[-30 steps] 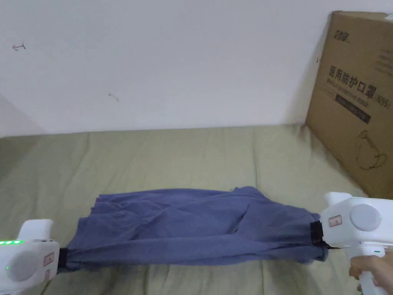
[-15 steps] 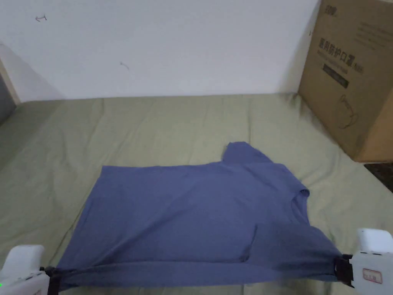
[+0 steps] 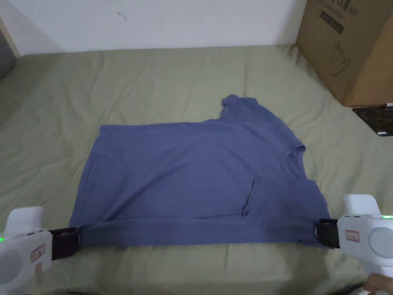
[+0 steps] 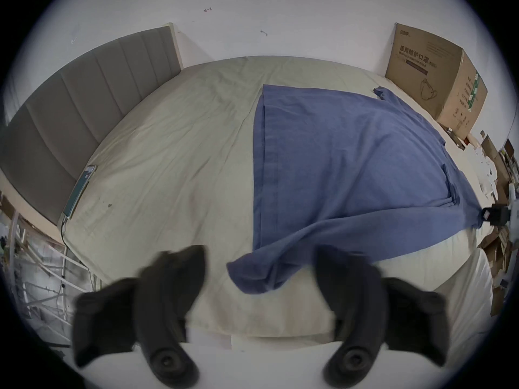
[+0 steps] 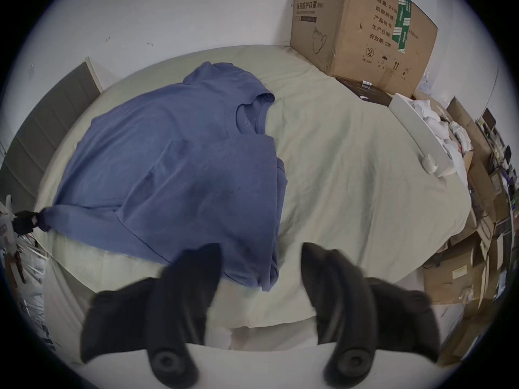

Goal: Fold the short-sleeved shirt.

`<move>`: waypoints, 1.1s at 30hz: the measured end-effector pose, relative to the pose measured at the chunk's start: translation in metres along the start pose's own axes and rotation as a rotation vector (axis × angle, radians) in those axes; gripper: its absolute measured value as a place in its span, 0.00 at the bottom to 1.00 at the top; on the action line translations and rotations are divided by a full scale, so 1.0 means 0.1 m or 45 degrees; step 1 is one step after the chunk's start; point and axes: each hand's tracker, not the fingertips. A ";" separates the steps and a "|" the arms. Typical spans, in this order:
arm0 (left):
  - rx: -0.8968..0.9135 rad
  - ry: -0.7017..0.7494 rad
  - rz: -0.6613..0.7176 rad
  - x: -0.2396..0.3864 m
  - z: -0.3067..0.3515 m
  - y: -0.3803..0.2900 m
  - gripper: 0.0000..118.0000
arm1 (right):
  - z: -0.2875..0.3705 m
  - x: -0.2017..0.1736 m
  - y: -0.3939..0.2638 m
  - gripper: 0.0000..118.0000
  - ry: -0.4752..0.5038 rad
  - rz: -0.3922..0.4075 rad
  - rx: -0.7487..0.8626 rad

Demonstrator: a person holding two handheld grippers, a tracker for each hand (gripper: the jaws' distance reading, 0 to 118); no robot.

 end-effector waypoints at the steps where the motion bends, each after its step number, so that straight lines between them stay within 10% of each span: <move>1: 0.024 -0.018 0.020 -0.02 0.08 -0.01 0.82 | 0.05 0.00 -0.01 0.57 0.005 0.000 0.007; 5: 0.080 -0.084 0.088 -0.05 0.36 -0.08 0.76 | 0.31 -0.03 -0.09 0.53 0.056 -0.009 0.075; 7: 0.099 -0.127 0.160 -0.05 0.48 -0.19 0.44 | 0.39 -0.05 -0.20 0.25 0.073 -0.007 0.107; 8: 0.088 -0.128 0.164 -0.03 0.50 -0.24 0.12 | 0.43 -0.09 -0.25 0.06 0.068 -0.014 0.111; 9: 0.090 -0.112 0.162 -0.01 0.48 -0.33 0.02 | 0.46 -0.11 -0.30 0.05 0.082 -0.026 0.113; 17: 0.053 -0.071 0.166 -0.03 0.23 -0.48 0.03 | 0.41 -0.22 -0.45 0.00 0.105 0.009 0.053; 21: 0.055 -0.055 0.123 -0.09 0.10 -0.26 0.65 | 0.37 -0.20 -0.41 0.00 0.150 -0.071 0.037; 23: 0.060 -0.037 0.120 -0.10 0.01 -0.16 0.73 | 0.34 -0.22 -0.40 0.00 0.152 -0.072 0.030; 26: 0.065 -0.034 0.161 -0.18 -0.16 -0.02 0.65 | 0.31 -0.25 -0.40 0.00 0.143 -0.047 0.007; 29: 0.043 -0.097 0.184 -0.22 -0.28 0.04 0.01 | 0.27 -0.26 -0.41 0.00 0.143 -0.049 -0.016; 33: -0.110 -0.131 0.132 -0.09 -0.44 0.00 0.01 | 0.23 -0.20 -0.42 0.00 0.163 -0.119 -0.035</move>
